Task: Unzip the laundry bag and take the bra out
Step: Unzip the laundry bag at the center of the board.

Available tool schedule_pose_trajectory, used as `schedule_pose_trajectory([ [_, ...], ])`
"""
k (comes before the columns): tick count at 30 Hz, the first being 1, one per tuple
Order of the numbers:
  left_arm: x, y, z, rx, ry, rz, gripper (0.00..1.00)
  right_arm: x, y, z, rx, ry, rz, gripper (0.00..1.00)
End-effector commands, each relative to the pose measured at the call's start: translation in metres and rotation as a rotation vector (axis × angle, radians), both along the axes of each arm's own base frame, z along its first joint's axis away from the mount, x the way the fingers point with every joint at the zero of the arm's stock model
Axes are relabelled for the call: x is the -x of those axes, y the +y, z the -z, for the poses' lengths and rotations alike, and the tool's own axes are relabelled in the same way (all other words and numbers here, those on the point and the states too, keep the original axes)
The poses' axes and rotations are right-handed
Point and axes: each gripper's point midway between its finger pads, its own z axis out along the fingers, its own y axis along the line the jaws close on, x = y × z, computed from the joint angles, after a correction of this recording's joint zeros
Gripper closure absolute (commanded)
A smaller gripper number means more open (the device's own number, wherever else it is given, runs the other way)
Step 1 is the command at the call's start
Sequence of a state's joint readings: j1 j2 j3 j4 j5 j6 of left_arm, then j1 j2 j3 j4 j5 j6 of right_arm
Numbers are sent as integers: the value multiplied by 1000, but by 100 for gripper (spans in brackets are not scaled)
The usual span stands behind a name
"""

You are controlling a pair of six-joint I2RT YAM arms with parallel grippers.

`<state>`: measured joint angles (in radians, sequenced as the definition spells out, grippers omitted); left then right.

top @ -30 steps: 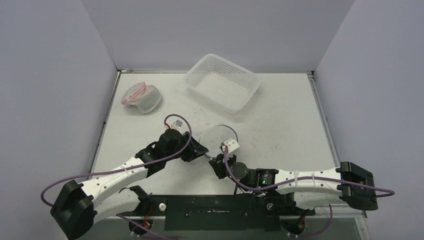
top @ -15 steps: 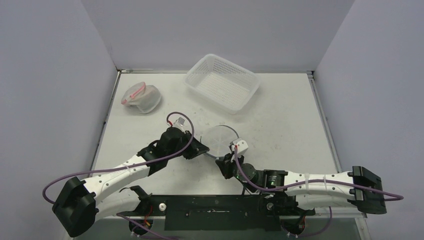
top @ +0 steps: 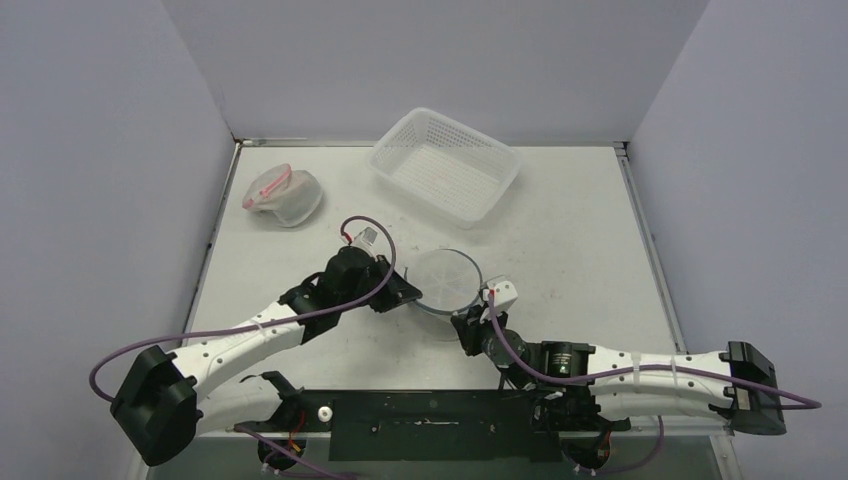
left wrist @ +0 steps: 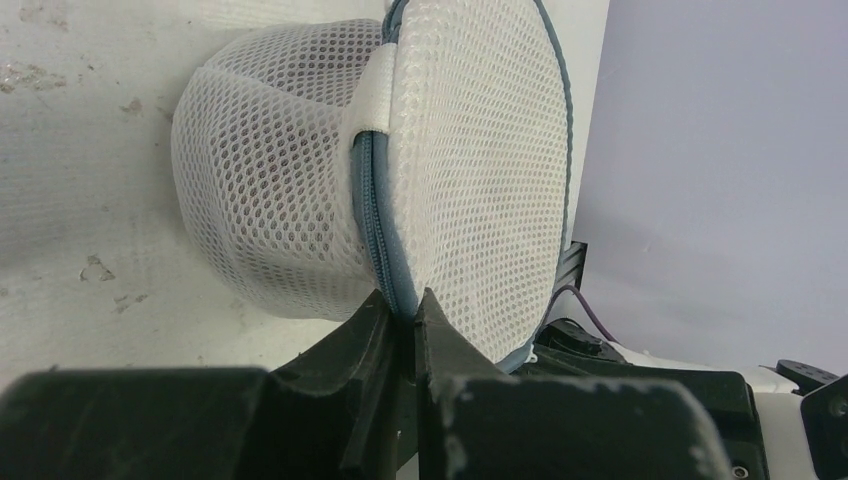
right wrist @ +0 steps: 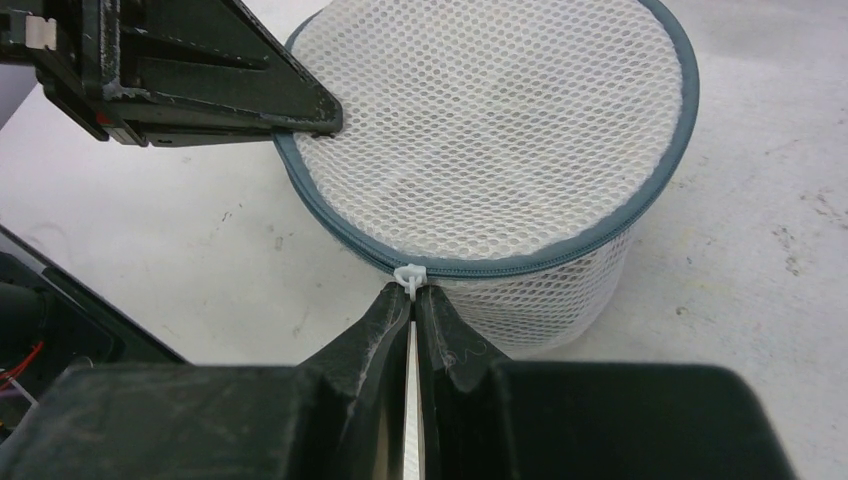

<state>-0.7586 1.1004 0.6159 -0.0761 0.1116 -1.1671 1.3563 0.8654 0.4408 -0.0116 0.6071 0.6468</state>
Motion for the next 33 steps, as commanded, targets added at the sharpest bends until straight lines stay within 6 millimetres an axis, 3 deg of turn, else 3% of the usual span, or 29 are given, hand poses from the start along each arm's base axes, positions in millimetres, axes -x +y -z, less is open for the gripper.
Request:
schedule_pose_trajectory([
  [1, -8, -11, -22, -7, -85, 68, 100, -7, -15, -9, -2, -30, 66, 95],
  [5, -12, -30, -43, 56, -120, 132, 100, -5, -15, -14, 4, -37, 53, 95],
  [11, -23, -61, -59, 65, -127, 244, 100, -2, -10, -23, -17, -50, 22, 95],
  [13, -28, -66, -60, 57, -121, 258, 92, -1, -6, -25, -28, -53, 15, 95],
  [15, -29, -67, -56, 43, -112, 269, 73, -1, -3, -26, -40, -56, 12, 95],
  [17, -28, -59, -48, 11, -87, 250, 44, -1, 3, -29, -56, -59, 3, 95],
  [21, -17, -34, -32, -52, -46, 197, 17, -1, 16, -31, -67, -65, -23, 95],
  [26, 8, -4, -16, -81, 9, 145, 13, 0, 31, -29, -65, -67, -60, 95],
  [33, 32, 8, -17, 16, 77, 75, 13, -1, 49, -29, -64, -69, -96, 95],
])
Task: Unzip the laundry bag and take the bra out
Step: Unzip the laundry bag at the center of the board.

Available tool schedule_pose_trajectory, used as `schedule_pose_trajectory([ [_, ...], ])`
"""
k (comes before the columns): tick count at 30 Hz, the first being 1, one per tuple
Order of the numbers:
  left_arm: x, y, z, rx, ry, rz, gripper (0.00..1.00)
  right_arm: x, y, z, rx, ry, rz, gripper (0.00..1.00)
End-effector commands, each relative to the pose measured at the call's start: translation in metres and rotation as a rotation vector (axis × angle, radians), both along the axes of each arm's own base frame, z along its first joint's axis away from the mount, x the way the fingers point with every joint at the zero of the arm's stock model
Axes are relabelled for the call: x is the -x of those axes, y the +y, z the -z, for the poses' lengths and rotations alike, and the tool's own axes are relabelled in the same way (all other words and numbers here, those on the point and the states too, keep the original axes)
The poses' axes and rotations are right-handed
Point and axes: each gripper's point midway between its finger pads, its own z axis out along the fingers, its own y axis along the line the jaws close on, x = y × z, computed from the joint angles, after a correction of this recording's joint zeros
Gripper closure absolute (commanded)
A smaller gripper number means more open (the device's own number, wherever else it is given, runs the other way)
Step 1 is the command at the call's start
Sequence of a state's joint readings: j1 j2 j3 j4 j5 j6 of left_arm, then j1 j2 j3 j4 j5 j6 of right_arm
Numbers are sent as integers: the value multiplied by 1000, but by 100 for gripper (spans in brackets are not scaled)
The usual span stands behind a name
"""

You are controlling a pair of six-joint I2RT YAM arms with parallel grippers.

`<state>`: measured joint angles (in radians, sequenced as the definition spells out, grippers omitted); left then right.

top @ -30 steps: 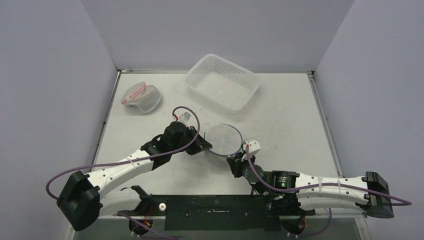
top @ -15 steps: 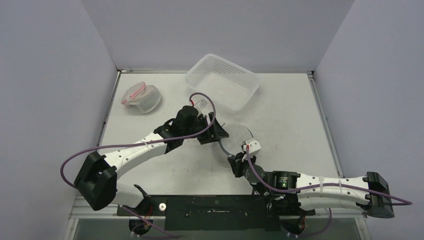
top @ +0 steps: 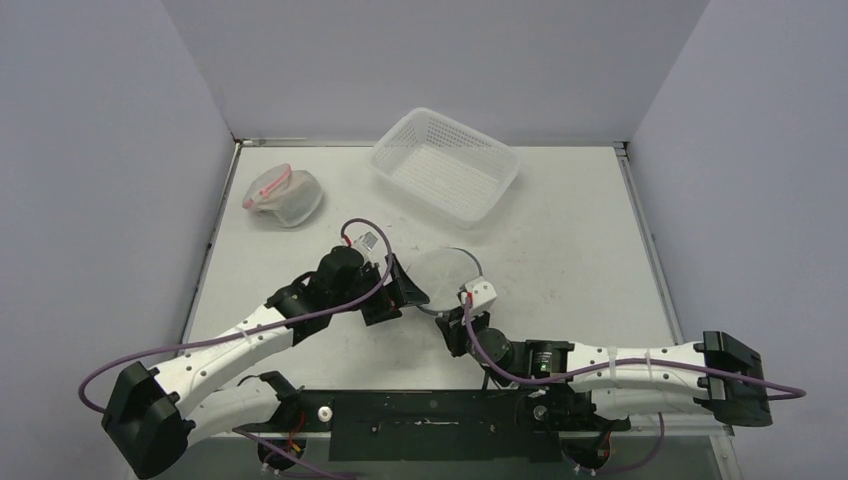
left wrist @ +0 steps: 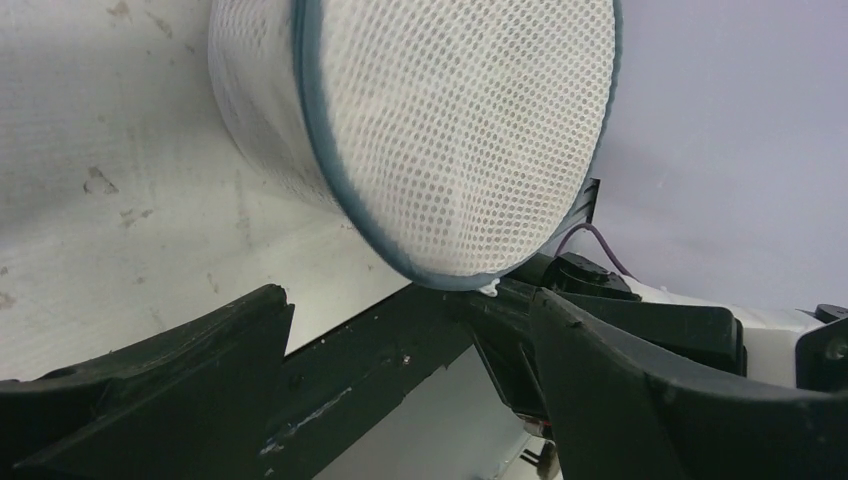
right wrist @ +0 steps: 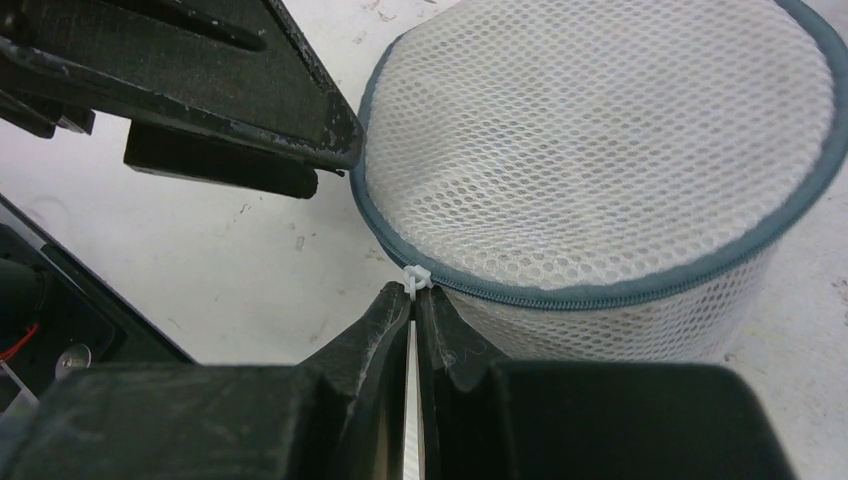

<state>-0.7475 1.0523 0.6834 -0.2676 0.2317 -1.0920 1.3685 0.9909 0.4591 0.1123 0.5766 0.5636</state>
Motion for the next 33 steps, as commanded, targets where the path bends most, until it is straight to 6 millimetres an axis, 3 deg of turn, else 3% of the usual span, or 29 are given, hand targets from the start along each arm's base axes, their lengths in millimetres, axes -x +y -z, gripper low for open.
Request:
schedule_pose_trajectory([
  [1, 5, 1, -8, 68, 33, -66, 13, -2, 27, -34, -107, -27, -38, 95],
  [10, -13, -14, -11, 136, 26, -118, 22, 1, 43, -26, -91, -15, -84, 95],
  [20, -28, -29, -2, 133, 25, -123, 59, 2, 34, -27, -95, -10, -70, 95],
  [28, -33, -24, -1, 97, -5, -139, 94, 4, 20, -27, -88, -7, -48, 95],
  [30, -35, -22, -2, 87, -18, -143, 100, 4, 12, -25, -80, -4, -35, 95],
  [33, -36, -21, -4, 78, -32, -141, 100, 3, -1, -23, -66, 0, -5, 95],
])
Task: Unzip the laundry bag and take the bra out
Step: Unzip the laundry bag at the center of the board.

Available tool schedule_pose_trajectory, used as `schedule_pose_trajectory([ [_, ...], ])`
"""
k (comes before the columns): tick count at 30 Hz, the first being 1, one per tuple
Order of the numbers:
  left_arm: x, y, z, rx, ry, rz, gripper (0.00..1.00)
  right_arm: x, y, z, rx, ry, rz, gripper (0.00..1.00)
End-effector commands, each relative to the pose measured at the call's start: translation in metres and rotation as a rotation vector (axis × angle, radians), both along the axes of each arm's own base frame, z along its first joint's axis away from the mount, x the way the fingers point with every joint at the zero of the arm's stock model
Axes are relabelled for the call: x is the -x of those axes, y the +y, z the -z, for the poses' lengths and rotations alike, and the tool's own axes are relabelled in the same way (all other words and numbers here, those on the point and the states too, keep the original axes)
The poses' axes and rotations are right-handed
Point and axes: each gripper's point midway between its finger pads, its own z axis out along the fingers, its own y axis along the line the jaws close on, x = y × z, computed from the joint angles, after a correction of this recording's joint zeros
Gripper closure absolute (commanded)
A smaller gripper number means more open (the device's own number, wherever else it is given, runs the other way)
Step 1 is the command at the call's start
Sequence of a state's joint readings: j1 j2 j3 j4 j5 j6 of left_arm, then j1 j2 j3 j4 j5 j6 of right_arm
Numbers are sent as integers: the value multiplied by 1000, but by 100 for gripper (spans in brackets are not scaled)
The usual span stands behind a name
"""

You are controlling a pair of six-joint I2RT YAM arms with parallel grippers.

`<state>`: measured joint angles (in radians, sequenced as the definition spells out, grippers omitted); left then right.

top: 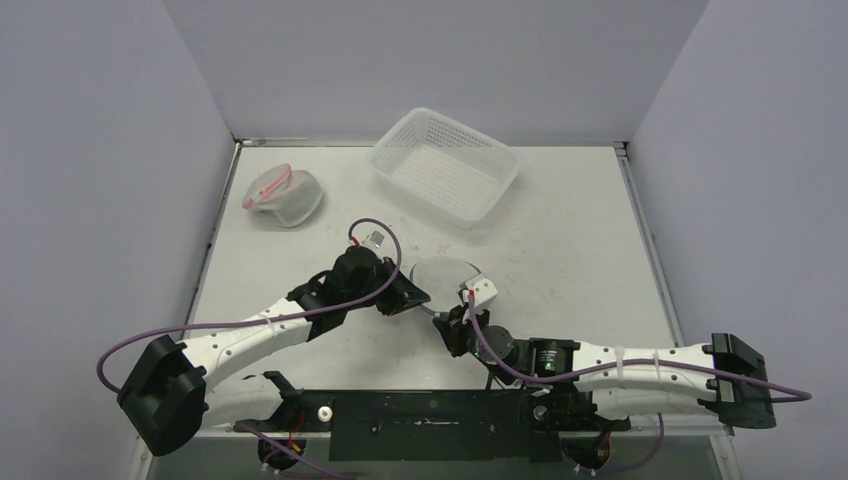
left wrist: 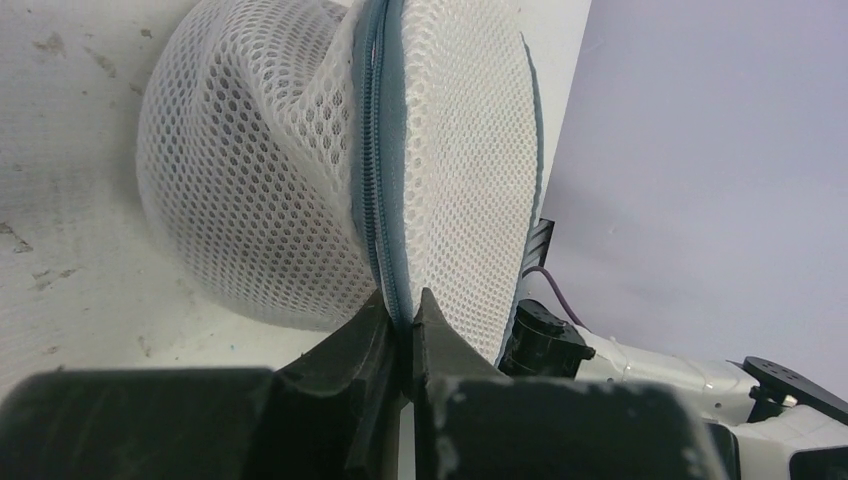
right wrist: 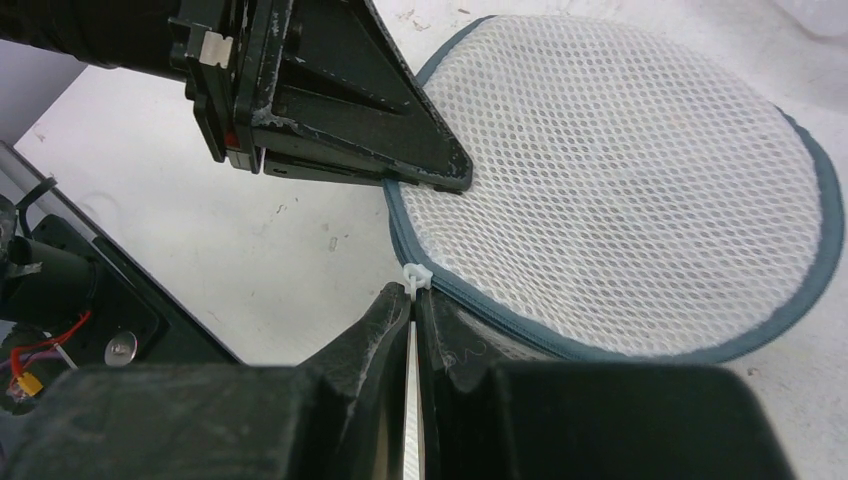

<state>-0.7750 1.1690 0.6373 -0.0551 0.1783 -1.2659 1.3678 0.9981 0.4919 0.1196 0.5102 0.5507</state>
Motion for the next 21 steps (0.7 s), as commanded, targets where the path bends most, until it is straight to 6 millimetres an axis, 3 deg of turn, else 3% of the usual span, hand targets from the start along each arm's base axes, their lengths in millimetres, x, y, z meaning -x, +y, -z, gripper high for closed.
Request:
schedule_pose_trajectory([
  [1, -16, 3, -19, -17, -99, -29, 100, -4, -19, -11, -34, -7, 70, 95],
  [14, -17, -1, -23, -23, -138, 19, 100, -8, -58, 0, 5, 14, 176, 95],
  [21, -22, -15, -46, -16, -251, 144, 100, -6, -61, -5, -14, 1, 166, 95],
])
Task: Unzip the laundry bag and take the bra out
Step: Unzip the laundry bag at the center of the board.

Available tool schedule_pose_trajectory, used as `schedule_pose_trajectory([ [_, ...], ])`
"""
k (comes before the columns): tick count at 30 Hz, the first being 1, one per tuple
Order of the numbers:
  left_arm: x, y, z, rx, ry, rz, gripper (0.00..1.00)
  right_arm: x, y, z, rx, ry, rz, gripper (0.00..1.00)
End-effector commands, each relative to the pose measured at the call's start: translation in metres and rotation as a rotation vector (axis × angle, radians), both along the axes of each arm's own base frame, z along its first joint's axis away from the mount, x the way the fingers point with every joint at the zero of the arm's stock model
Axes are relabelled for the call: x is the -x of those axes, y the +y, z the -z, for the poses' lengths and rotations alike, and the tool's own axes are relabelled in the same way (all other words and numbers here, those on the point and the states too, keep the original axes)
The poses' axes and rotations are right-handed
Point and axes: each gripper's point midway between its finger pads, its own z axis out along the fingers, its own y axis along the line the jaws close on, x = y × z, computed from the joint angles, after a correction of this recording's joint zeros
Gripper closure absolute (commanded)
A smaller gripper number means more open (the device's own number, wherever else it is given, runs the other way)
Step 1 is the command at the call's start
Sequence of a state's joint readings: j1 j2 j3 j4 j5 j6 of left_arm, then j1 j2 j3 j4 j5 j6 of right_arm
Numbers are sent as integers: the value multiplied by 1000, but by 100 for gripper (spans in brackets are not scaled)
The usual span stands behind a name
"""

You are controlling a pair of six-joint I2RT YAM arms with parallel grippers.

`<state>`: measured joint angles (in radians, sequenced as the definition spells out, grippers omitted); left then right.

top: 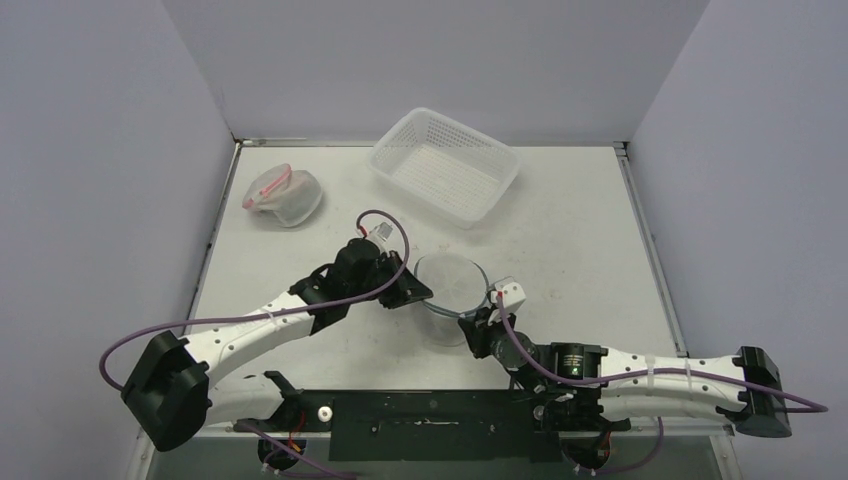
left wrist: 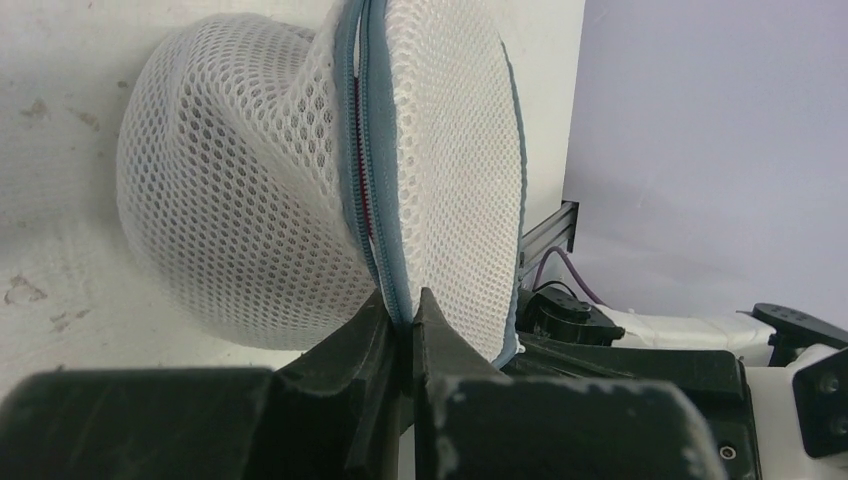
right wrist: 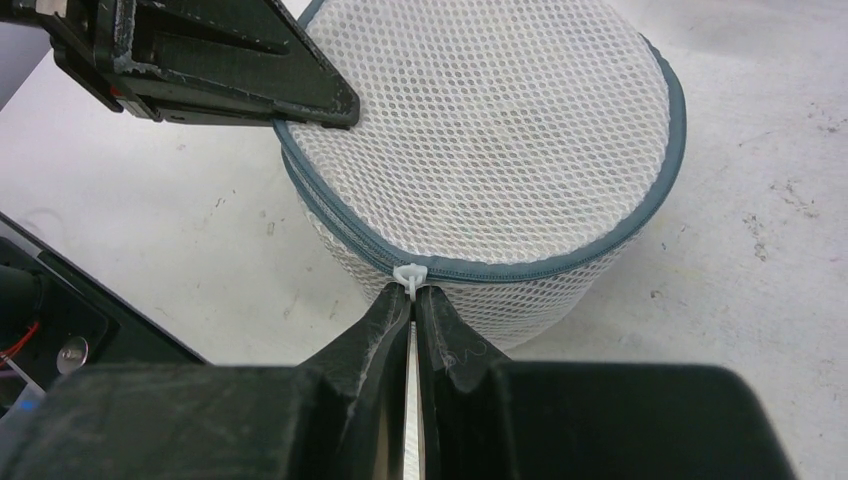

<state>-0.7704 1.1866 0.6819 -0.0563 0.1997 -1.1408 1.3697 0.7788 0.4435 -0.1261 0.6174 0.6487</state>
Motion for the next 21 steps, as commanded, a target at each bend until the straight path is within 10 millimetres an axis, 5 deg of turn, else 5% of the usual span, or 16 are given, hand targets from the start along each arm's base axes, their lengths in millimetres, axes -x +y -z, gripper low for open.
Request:
schedule_pose_trajectory([
  [1, -18, -13, -41, 19, -164, 87, 100, -3, -7, -11, -26, -33, 34, 95],
  [8, -20, -45, -88, 105, -271, 270, 100, 0, -5, -37, -76, -77, 8, 95],
  [11, -25, -51, -82, 120, -250, 290, 100, 1, -5, -44, -95, -86, 5, 95],
  [17, -31, -41, -32, 86, -129, 243, 96, 1, 6, -37, -89, -82, -12, 95],
  [21, -34, -29, -19, 66, -102, 203, 79, 2, 20, -31, -88, -78, -34, 95],
])
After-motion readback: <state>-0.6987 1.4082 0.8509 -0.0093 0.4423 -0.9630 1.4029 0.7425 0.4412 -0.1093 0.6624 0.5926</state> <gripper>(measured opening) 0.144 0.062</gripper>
